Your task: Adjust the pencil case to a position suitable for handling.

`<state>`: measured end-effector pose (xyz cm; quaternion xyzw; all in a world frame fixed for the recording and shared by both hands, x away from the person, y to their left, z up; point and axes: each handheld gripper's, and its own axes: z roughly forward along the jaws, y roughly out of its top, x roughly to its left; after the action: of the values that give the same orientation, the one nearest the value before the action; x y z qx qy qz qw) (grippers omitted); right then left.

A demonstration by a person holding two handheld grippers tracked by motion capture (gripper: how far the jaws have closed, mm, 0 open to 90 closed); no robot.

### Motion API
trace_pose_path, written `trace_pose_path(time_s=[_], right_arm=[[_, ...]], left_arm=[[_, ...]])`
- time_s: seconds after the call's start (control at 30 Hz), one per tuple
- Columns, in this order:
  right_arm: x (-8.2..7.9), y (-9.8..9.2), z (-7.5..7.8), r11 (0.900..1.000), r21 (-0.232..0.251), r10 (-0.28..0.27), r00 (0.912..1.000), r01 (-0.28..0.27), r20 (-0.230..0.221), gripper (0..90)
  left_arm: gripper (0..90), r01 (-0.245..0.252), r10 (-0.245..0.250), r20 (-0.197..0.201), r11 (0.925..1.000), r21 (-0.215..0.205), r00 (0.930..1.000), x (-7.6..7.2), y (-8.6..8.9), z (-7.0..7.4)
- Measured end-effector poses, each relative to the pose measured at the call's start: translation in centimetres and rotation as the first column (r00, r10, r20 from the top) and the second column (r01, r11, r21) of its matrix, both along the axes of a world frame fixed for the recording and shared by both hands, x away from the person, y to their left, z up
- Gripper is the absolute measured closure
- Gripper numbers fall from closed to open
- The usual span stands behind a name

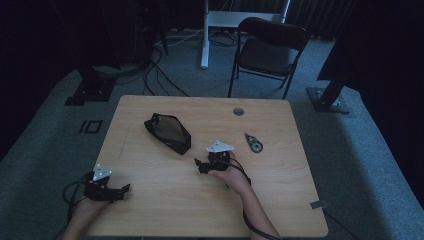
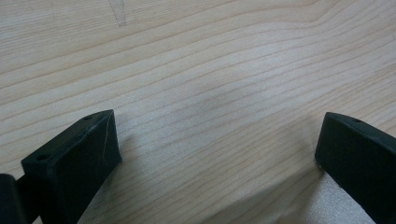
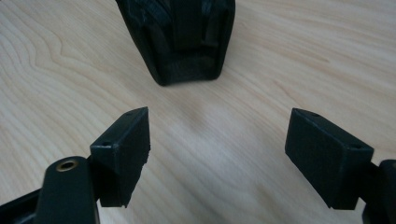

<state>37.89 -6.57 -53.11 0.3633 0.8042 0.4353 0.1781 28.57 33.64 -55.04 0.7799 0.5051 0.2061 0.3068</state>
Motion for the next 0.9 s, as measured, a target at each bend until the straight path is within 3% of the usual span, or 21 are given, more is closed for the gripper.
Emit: trace_pose_path(time_s=[0.37,0.63,0.73,0.9], right_arm=[[0.9,1.6,0.7,1.0,0.014,0.016,0.9998,-0.017,0.014,22.7],[1.8,3.3,1.7,0.999,0.027,0.043,0.9977,-0.044,0.053,23.4],[2.2,3.9,1.9,0.998,0.028,0.05,0.9956,-0.052,0.08,30.1],[2.8,4.6,1.8,0.997,0.031,0.068,0.9945,-0.071,0.079,44.3]], left_arm=[[0.0,0.003,-0.003,0.001,1.0,-0.001,1.0,0.0,0.0,0.0],[0.0,0.004,-0.004,0.002,1.0,-0.001,1.0,0.0,0.0,0.0],[0.0,0.004,-0.004,0.001,1.0,-0.001,1.0,0.0,0.0,0.0],[0.0,0.004,-0.004,0.001,1.0,-0.001,1.0,0.0,0.0,0.0]])
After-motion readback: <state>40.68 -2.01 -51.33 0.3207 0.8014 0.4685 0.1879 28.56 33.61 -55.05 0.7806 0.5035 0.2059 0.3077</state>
